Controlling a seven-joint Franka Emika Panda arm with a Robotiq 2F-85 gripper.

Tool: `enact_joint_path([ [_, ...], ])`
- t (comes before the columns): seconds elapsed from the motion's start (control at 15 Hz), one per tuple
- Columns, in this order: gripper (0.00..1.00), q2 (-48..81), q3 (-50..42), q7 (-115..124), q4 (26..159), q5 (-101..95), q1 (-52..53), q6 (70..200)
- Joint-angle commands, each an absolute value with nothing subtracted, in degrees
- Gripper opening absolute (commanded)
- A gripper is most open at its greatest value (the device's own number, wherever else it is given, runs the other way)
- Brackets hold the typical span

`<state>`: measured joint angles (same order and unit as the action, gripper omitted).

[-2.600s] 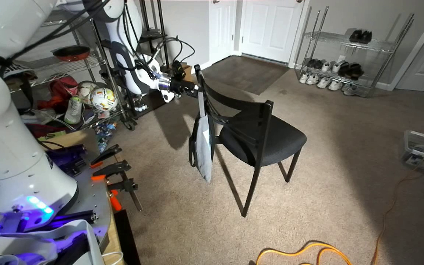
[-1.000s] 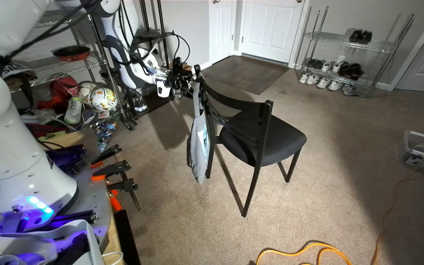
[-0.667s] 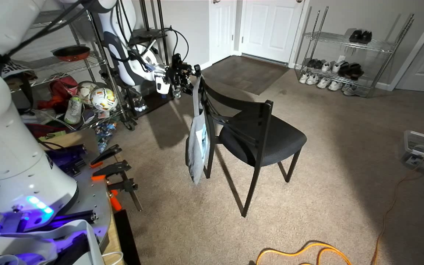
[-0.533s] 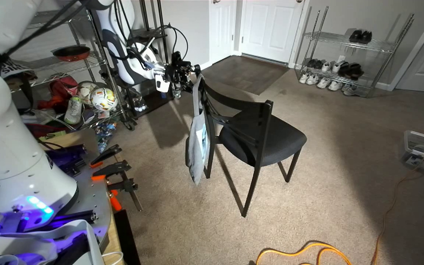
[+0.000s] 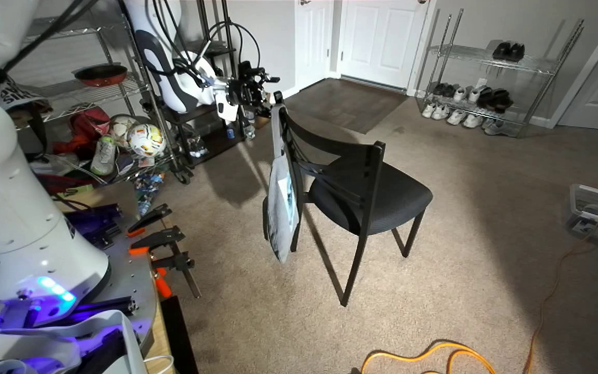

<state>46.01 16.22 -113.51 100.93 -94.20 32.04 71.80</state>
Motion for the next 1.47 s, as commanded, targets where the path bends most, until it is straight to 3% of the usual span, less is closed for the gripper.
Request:
enact_joint_path([
  [0.0,1.00,42.29,15.80,-116.49,105.26,-97.57,32.76,69.74],
  [1.4,1.00,37.82,15.65,-115.87,104.35,-101.70,31.37,67.86],
])
